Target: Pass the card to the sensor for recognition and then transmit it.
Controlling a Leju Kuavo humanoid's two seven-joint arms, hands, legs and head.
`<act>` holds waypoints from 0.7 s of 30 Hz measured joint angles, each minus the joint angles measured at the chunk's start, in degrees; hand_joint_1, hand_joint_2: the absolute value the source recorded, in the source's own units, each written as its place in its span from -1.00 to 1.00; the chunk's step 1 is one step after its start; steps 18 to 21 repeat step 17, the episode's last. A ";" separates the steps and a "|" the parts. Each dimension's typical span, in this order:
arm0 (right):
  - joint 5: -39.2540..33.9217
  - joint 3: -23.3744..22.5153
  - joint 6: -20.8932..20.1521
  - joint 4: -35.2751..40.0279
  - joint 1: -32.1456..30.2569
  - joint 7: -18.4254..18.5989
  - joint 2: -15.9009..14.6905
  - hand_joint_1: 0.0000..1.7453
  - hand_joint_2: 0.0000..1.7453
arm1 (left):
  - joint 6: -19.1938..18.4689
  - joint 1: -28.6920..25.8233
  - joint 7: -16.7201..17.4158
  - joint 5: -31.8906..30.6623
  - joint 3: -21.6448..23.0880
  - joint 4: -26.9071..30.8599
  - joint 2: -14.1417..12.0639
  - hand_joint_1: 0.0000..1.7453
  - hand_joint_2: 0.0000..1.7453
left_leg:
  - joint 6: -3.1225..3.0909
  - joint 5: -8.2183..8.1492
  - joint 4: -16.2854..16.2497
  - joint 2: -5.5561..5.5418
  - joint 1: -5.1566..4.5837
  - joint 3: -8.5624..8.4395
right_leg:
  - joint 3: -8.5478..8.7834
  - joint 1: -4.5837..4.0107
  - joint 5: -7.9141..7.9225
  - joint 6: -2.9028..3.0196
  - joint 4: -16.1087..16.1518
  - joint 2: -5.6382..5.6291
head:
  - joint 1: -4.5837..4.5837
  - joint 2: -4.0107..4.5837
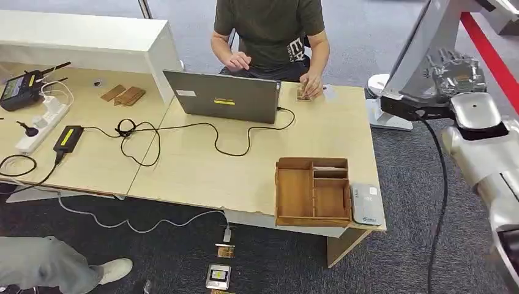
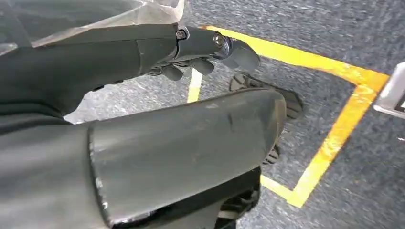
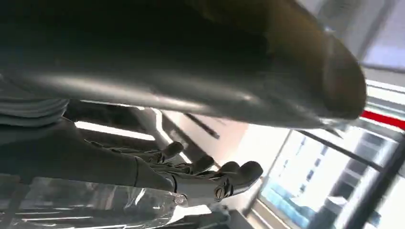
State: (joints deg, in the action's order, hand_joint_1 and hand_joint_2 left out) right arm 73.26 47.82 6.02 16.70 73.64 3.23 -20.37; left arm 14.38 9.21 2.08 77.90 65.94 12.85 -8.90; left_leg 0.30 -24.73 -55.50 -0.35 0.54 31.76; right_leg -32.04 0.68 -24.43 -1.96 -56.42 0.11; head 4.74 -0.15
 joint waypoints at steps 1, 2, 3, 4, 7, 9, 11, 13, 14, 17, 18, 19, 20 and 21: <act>0.35 0.07 -0.69 -0.18 0.00 0.75 -0.93 -1.00 -1.00 | 0.35 0.00 0.38 -0.07 0.00 0.02 -0.02 -1.00 -1.00 | -0.01 0.00 0.00 0.00 -0.01 0.00 | -0.01 0.01 0.00 0.00 0.00 0.00 | -0.02 0.00; 0.73 0.13 -1.45 -0.42 0.01 1.69 -2.17 -1.00 -1.00 | 0.62 0.00 0.92 -0.09 0.00 0.02 -0.02 -1.00 -1.00 | -0.01 0.00 0.00 0.00 -0.01 0.01 | -0.01 0.01 0.00 0.00 0.00 0.00 | 0.02 0.00; 0.92 0.22 -2.19 -0.57 0.03 2.56 -3.51 -1.00 -1.00 | 0.92 0.00 1.42 -0.15 0.00 0.00 -0.04 -1.00 -1.00 | -0.01 0.00 0.00 0.00 -0.01 0.00 | 0.00 0.01 0.00 0.00 0.00 0.00 | 0.00 0.00; 0.97 0.26 -3.06 -0.77 0.07 3.37 -4.81 -1.00 -1.00 | 1.16 -0.01 1.81 -0.24 0.02 0.00 -0.04 -1.00 -1.00 | -0.01 0.00 0.00 0.00 -0.01 0.01 | -0.01 0.01 0.00 0.00 0.00 0.00 | 0.00 0.00; 0.77 0.39 -4.36 -1.29 0.02 5.01 -7.64 -1.00 -1.00 | 1.69 0.07 1.97 -0.02 0.02 0.02 -0.04 -1.00 -1.00 | -0.01 -0.01 0.00 0.01 0.00 -0.02 | -0.05 0.01 0.00 0.00 0.01 0.00 | 0.02 0.00; -0.20 0.37 -4.31 -1.64 -0.46 5.18 -10.35 -1.00 -1.00 | 2.10 0.04 1.92 0.44 0.02 0.02 -0.04 -1.00 -1.00 | -0.01 -0.01 0.00 0.00 0.00 0.03 | 0.02 0.01 -0.01 0.00 0.02 0.03 | 0.00 0.00; -1.05 0.31 -3.65 -2.01 -1.93 5.32 -13.01 -1.00 -1.00 | 3.00 0.03 1.79 0.76 0.02 0.02 0.00 -1.00 -1.00 | -0.03 -0.02 -0.03 -0.03 0.01 -0.06 | -0.01 0.00 -0.01 -0.01 0.07 0.03 | 0.04 0.00; -1.77 0.20 -3.57 -2.39 -4.48 5.95 -16.10 -1.00 -1.00 | 4.42 0.07 1.77 1.14 0.00 0.02 0.20 -1.00 -1.00 | -0.09 -0.08 -0.01 -0.08 0.02 -0.07 | 0.13 -0.02 -0.03 -0.03 0.13 0.10 | 0.02 0.00; -2.51 0.09 -3.66 -2.58 -6.01 6.30 -17.71 -1.00 -1.00 | 5.14 0.04 2.01 1.18 0.00 0.02 0.31 -1.00 -1.00 | -0.09 -0.08 0.00 -0.07 0.02 -0.07 | 0.15 -0.02 -0.03 -0.03 0.15 0.12 | -0.02 0.00; -7.33 -1.29 -3.03 -3.04 -12.32 8.59 -21.41 -1.00 -1.00 | 7.78 0.08 3.74 1.60 0.00 0.06 0.89 -1.00 -1.00 | -0.14 -0.18 0.02 -0.08 0.03 -0.08 | 0.22 -0.05 -0.04 -0.03 0.20 0.10 | 0.04 0.00; -7.33 -1.29 -3.03 -3.04 -12.32 8.59 -21.41 -1.00 -1.00 | 7.78 0.08 3.74 1.60 0.00 0.06 0.89 -1.00 -1.00 | -0.14 -0.18 0.02 -0.08 0.03 -0.08 | 0.22 -0.05 -0.04 -0.03 0.20 0.10 | 0.04 0.00; -7.33 -1.29 -3.03 -3.04 -12.32 8.59 -21.41 -1.00 -1.00 | 7.78 0.08 3.74 1.60 0.00 0.06 0.89 -1.00 -1.00 | -0.14 -0.18 0.02 -0.08 0.03 -0.08 | 0.22 -0.05 -0.04 -0.03 0.20 0.10 | 0.04 0.00; -7.33 -1.29 -3.03 -3.04 -12.32 8.59 -21.41 -1.00 -1.00 | 7.78 0.08 3.74 1.60 0.00 0.06 0.89 -1.00 -1.00 | -0.14 -0.18 0.02 -0.08 0.03 -0.08 | 0.22 -0.05 -0.04 -0.03 0.20 0.10 | 0.04 0.00; -7.33 -1.29 -3.03 -3.04 -12.32 8.59 -21.41 -1.00 -1.00 | 7.78 0.08 3.74 1.60 0.00 0.06 0.89 -1.00 -1.00 | -0.14 -0.18 0.02 -0.08 0.03 -0.08 | 0.22 -0.05 -0.04 -0.03 0.20 0.10 | 0.04 0.00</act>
